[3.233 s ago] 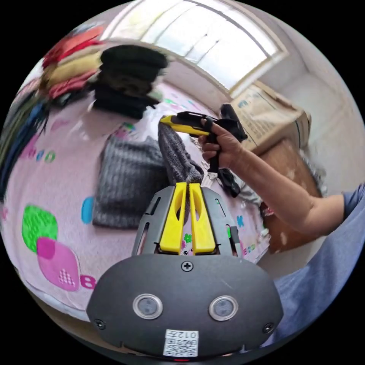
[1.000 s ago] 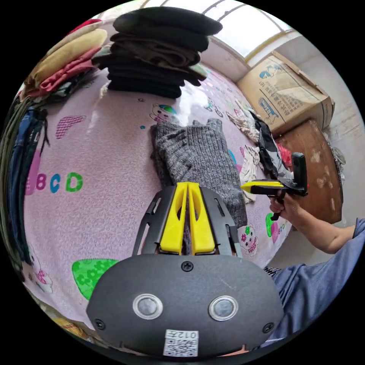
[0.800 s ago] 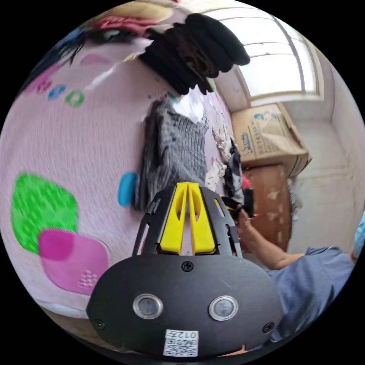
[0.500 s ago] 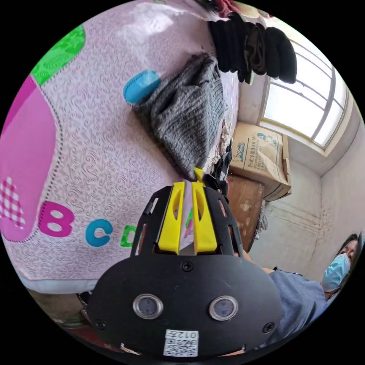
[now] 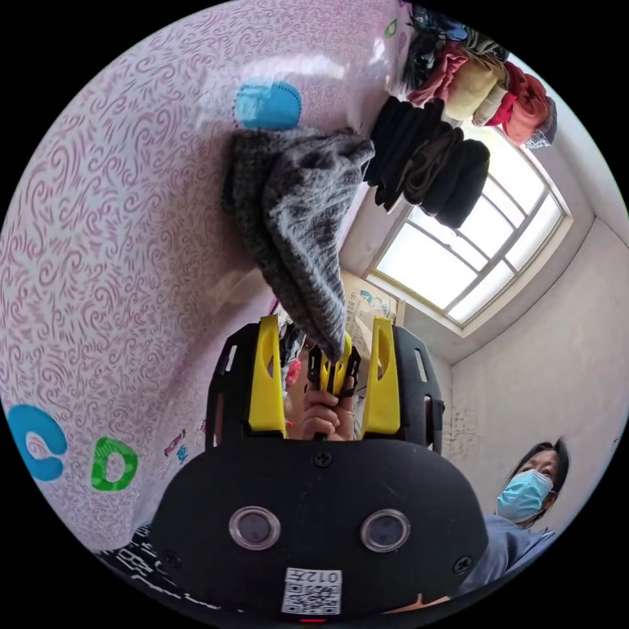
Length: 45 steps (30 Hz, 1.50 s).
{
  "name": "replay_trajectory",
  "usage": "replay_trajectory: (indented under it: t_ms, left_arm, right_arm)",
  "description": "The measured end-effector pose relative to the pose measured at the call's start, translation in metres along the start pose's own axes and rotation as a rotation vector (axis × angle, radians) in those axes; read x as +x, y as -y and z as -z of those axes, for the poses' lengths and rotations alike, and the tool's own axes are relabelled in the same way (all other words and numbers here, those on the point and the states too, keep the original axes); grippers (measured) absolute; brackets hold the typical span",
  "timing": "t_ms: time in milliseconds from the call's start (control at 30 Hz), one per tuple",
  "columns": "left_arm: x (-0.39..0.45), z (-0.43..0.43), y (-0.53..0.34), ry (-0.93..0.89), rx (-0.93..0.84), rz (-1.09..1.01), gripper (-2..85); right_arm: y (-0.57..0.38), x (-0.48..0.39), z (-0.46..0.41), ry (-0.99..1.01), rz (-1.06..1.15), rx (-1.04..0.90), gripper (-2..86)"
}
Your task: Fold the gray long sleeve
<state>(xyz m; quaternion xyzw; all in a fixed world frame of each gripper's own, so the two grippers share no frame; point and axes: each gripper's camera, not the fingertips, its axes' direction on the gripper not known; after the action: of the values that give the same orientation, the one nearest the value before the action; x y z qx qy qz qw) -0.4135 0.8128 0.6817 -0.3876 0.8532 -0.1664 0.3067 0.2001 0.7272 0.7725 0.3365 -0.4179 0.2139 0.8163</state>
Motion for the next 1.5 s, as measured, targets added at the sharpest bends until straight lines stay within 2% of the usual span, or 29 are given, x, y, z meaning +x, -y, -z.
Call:
replay_trajectory:
  t_ms: [200, 233, 300, 367, 533, 800, 867, 900, 1000, 1067, 1133, 1200, 1500]
  left_arm:
    - [0.009, -0.002, 0.027, -0.002, 0.043, -0.014, 11.9]
    - [0.014, -0.005, 0.031, 0.011, 0.035, -0.027, 9.2]
    - [0.029, -0.007, 0.034, 0.102, 0.028, -0.059, 7.9]
    - [0.041, -0.011, 0.035, 0.109, 0.02, -0.058, 7.4]
    - [0.081, -0.03, 0.033, 0.049, -0.002, -0.013, 7.1]
    - [0.129, -0.07, 0.039, 0.073, -0.056, -0.015, 7.3]
    - [0.135, -0.074, 0.042, 0.073, -0.047, -0.014, 7.3]
    - [0.14, -0.074, 0.044, 0.066, -0.033, -0.013, 7.3]
    - [0.152, -0.08, 0.05, 0.09, -0.045, -0.021, 7.2]
    - [0.155, -0.087, 0.05, 0.106, -0.072, -0.017, 7.2]
    - [0.156, -0.096, 0.047, 0.097, -0.088, 0.008, 7.1]
    - [0.158, -0.104, 0.044, 0.088, -0.087, 0.018, 7.2]
    - [0.173, -0.143, 0.024, 0.095, -0.118, 0.031, 7.2]
  right_arm:
    - [0.001, 0.017, 0.008, 0.005, 0.023, -0.034, 2.8]
    - [0.002, 0.019, 0.009, -0.012, 0.039, -0.045, 3.0]
    - [0.006, 0.026, 0.011, -0.074, 0.06, -0.063, 3.5]
    - [0.011, 0.036, 0.013, -0.129, 0.081, -0.074, 4.6]
    - [0.042, 0.096, 0.024, 0.039, -0.051, -0.037, 15.6]
    - [0.123, 0.131, 0.009, 0.227, -0.115, 0.03, 18.4]
    - [0.145, 0.129, 0.004, 0.27, -0.103, -0.03, 18.1]
    - [0.155, 0.126, -0.001, 0.262, -0.094, -0.121, 17.9]
    - [0.163, 0.124, -0.002, 0.135, -0.05, -0.306, 17.9]
    - [0.167, 0.138, 0.013, 0.124, -0.097, -0.256, 18.0]
    - [0.179, 0.16, 0.034, 0.202, -0.177, -0.082, 18.1]
    - [0.193, 0.168, 0.037, 0.229, -0.204, 0.011, 18.1]
    - [0.301, 0.15, -0.017, 0.214, -0.256, 0.157, 16.3]
